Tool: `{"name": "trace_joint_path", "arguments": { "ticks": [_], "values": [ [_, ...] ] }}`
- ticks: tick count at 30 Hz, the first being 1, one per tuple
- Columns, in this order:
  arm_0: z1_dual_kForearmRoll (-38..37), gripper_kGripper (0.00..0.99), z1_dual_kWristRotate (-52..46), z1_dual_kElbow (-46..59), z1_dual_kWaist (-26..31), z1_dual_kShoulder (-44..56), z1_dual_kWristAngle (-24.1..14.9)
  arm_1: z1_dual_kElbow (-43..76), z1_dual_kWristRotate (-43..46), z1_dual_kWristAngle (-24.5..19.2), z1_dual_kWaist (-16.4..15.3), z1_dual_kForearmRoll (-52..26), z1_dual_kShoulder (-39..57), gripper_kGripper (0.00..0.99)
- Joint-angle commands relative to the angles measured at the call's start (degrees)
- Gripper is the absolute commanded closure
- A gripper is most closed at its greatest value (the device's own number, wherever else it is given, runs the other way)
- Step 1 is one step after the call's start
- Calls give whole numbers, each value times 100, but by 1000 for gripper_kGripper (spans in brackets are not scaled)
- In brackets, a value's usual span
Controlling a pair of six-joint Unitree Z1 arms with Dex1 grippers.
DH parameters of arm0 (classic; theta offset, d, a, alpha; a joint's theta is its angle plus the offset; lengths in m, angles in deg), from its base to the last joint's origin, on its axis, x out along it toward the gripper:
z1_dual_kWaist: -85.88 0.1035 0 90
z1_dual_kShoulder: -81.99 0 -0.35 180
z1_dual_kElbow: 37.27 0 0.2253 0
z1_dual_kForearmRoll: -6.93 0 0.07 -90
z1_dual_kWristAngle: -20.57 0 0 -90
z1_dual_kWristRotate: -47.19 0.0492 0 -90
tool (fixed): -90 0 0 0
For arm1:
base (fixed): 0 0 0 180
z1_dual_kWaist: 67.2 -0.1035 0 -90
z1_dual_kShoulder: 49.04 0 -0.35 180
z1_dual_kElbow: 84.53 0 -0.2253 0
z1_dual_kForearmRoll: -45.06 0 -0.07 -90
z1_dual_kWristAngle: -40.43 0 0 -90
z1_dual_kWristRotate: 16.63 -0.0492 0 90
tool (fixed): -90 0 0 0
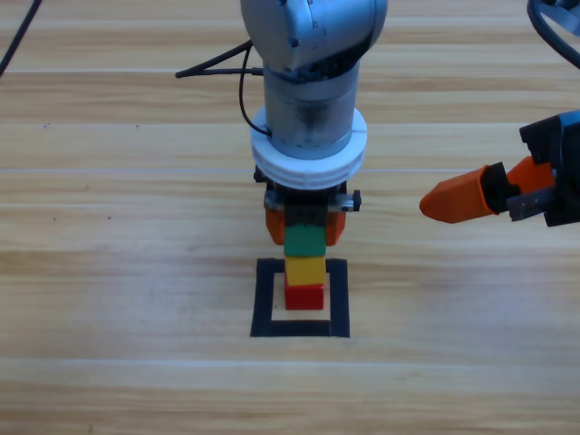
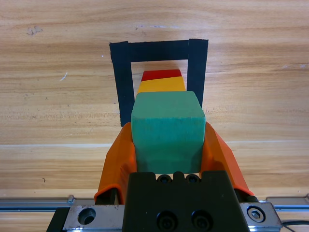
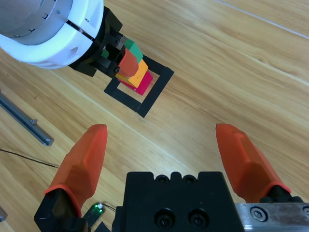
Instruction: Stack the blocks in the rectangular block: red at the bottom, yellow in the middle, green on top
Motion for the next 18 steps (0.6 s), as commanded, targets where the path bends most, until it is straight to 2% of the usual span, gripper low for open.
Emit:
{"name": "trace_joint_path", "arguments": {
  "ticks": [1,15,18],
  "values": [
    [15,988,58,103,-105,-247,-93,170,68,55,-123,-127,-247,0],
    [15,987,111,200,-97,-212,-129,170,68,29,-114,-127,-247,0],
    [24,958,111,182,-97,-204,-120,178,68,29,-123,-127,-247,0]
  ]
}}
